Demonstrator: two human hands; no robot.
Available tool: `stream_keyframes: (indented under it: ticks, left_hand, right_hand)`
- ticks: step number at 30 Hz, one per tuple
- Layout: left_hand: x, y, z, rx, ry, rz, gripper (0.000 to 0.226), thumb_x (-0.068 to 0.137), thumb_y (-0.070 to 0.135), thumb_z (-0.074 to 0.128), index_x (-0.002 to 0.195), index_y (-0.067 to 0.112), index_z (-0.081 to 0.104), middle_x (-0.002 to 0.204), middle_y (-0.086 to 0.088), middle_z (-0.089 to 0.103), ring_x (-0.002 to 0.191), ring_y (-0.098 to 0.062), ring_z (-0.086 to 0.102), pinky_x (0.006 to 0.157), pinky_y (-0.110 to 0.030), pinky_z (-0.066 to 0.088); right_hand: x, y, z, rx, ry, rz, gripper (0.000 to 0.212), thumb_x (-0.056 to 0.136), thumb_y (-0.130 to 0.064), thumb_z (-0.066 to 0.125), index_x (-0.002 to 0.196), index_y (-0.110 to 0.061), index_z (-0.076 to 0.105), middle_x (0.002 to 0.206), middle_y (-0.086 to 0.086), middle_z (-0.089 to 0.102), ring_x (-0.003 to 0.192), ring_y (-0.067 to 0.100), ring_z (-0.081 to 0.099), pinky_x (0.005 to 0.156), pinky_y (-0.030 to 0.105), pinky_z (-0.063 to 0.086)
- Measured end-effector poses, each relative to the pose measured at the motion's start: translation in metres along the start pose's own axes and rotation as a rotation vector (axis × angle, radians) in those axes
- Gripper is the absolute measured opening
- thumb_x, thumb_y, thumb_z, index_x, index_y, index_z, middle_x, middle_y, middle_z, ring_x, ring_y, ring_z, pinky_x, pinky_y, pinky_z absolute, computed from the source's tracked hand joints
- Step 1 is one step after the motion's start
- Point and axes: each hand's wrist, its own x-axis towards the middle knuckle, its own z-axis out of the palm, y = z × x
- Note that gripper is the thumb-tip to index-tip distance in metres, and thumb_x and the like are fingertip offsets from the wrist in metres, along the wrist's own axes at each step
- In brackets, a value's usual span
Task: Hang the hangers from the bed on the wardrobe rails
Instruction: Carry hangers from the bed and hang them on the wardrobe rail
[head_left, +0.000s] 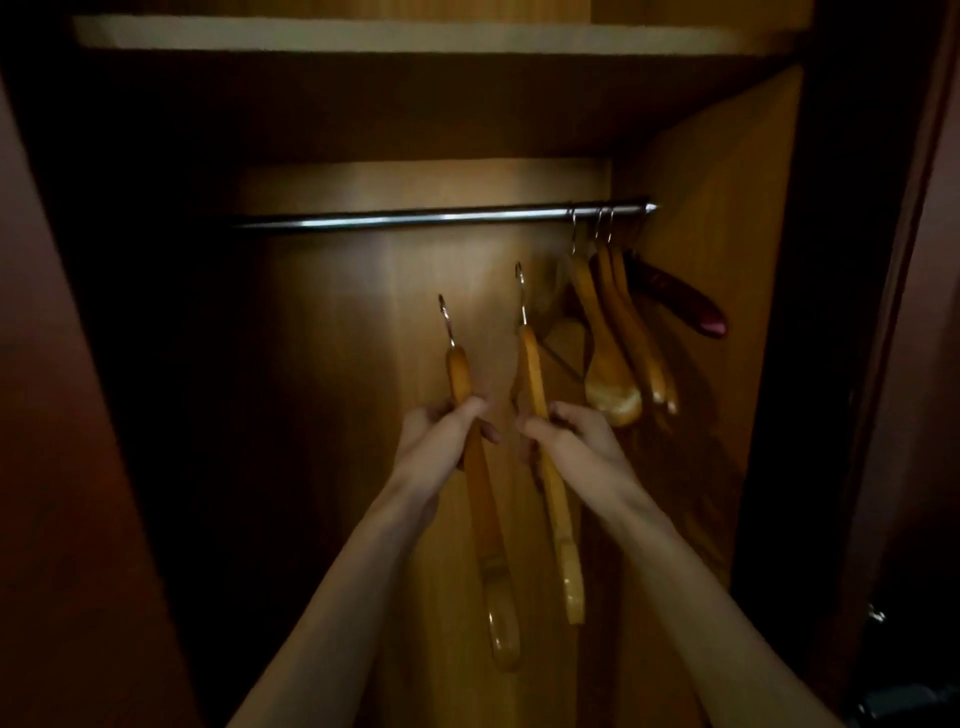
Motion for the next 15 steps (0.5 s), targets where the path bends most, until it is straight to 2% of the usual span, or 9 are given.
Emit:
stream_keyframes:
  ticks: [2, 4, 7, 10, 13, 15]
  left_hand:
    - [0.026, 0.024, 0.005, -0.027, 0.007, 0.063, 0.033, 0.09, 0.04, 0.068, 0.094, 0.008, 0.076, 0.07, -0.005, 0.075, 0.073, -0.021, 0.073, 0.077, -0.038, 0.059]
    - [0.046, 0.043, 0.01, -0.031, -0.01, 0.116, 0.032, 0.09, 0.039, 0.069, 0.089, 0.007, 0.076, 0.075, -0.01, 0.075, 0.075, -0.026, 0.074, 0.08, -0.041, 0.06]
    - [0.071, 0.059, 0.018, -0.006, -0.036, 0.183, 0.033, 0.091, 0.039, 0.068, 0.085, 0.007, 0.074, 0.073, -0.008, 0.073, 0.073, -0.021, 0.073, 0.073, -0.034, 0.058]
    - [0.094, 0.063, 0.028, 0.016, -0.071, 0.226, 0.036, 0.091, 0.04, 0.067, 0.092, 0.005, 0.074, 0.075, -0.008, 0.073, 0.074, -0.02, 0.074, 0.075, -0.032, 0.057]
    - [0.112, 0.068, 0.039, 0.016, -0.083, 0.229, 0.034, 0.091, 0.041, 0.067, 0.091, 0.008, 0.075, 0.078, -0.009, 0.076, 0.074, -0.02, 0.075, 0.076, -0.034, 0.06]
    - [0.123, 0.069, 0.045, 0.015, -0.081, 0.239, 0.03, 0.092, 0.041, 0.065, 0.086, 0.013, 0.073, 0.066, 0.001, 0.071, 0.059, -0.009, 0.069, 0.064, -0.028, 0.054]
  right_hand:
    - [0.025, -0.016, -0.001, -0.015, 0.024, -0.03, 0.024, 0.089, -0.035, 0.063, 0.077, -0.016, 0.072, 0.074, -0.005, 0.071, 0.08, 0.014, 0.065, 0.075, 0.033, 0.049]
    - [0.045, -0.029, -0.004, -0.009, 0.011, -0.06, 0.024, 0.09, -0.038, 0.063, 0.079, -0.018, 0.072, 0.076, -0.007, 0.07, 0.08, 0.01, 0.064, 0.07, 0.028, 0.044]
    - [0.069, -0.041, -0.011, 0.019, -0.016, -0.109, 0.022, 0.091, -0.039, 0.062, 0.084, -0.02, 0.071, 0.078, -0.005, 0.071, 0.082, 0.013, 0.067, 0.077, 0.032, 0.048]
    - [0.092, -0.045, -0.022, 0.029, 0.003, -0.129, 0.02, 0.089, -0.037, 0.062, 0.082, -0.022, 0.073, 0.079, -0.001, 0.075, 0.085, 0.018, 0.071, 0.086, 0.039, 0.053]
    - [0.115, -0.049, -0.031, -0.02, 0.028, -0.129, 0.025, 0.09, -0.038, 0.06, 0.083, -0.018, 0.073, 0.074, -0.002, 0.074, 0.078, 0.016, 0.071, 0.081, 0.036, 0.052]
    - [0.128, -0.05, -0.036, -0.076, 0.036, -0.13, 0.027, 0.092, -0.037, 0.059, 0.087, -0.014, 0.073, 0.076, 0.0, 0.072, 0.078, 0.016, 0.068, 0.076, 0.032, 0.049]
